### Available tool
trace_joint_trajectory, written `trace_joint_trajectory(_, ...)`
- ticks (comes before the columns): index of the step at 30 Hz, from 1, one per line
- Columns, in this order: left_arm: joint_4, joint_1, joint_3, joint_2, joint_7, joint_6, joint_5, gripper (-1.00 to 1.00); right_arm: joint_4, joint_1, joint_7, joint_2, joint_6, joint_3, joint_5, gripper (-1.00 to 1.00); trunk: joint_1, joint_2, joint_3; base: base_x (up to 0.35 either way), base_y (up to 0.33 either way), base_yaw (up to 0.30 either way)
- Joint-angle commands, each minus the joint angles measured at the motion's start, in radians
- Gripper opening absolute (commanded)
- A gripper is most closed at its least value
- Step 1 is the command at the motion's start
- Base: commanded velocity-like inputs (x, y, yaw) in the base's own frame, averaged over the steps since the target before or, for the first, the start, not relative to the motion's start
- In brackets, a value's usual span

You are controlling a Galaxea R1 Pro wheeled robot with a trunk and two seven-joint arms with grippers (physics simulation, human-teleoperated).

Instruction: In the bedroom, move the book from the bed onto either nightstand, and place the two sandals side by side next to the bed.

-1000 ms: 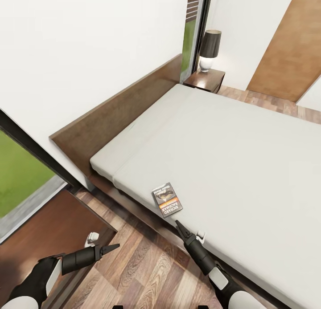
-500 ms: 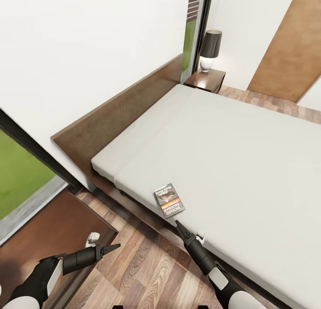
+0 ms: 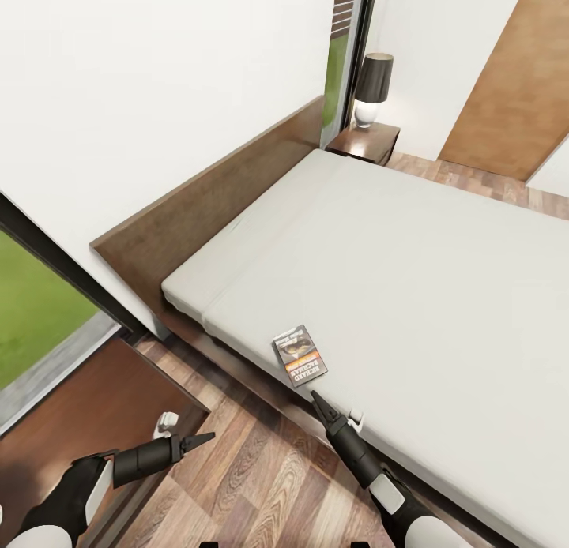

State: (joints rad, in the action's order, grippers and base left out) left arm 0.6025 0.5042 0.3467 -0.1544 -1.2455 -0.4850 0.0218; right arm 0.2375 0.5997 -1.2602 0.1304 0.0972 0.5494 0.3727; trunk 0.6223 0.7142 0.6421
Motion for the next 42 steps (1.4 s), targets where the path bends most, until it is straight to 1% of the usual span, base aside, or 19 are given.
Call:
trace_joint_trajectory(1, 0.0, 0.001, 0.003, 0.001, -0.005, -0.01, 0.002, 1.0, 0.0, 0.0, -0.002, 0.0, 0.01, -0.003, 0.009, 1.0, 0.0, 0.001, 0.001, 0.0, 0.0, 0.0)
trace_joint_trajectory(17, 0.0, 0.001, 0.003, 0.001, -0.005, -0.01, 0.003, 1.0, 0.0, 0.0, -0.002, 0.0, 0.01, -0.003, 0.009, 1.0, 0.0, 0.001, -0.004, 0.0, 0.0, 0.064)
trace_joint_trajectory(26, 0.0, 0.001, 0.003, 0.001, -0.005, -0.01, 0.003, 1.0, 0.0, 0.0, -0.002, 0.0, 0.01, -0.003, 0.009, 1.0, 0.0, 0.001, -0.004, 0.002, 0.0, 0.009)
trace_joint_trajectory(32, 0.0, 0.001, 0.003, 0.001, -0.005, -0.01, 0.003, 1.0, 0.0, 0.0, -0.002, 0.0, 0.01, -0.003, 0.009, 1.0, 0.0, 0.001, -0.004, 0.142, 0.0, 0.0)
trace_joint_trajectory(42, 0.0, 0.001, 0.003, 0.001, -0.005, -0.01, 0.003, 1.0, 0.0, 0.0, -0.002, 0.0, 0.01, -0.003, 0.009, 1.0, 0.0, 0.001, -0.004, 0.007, 0.029, 0.0)
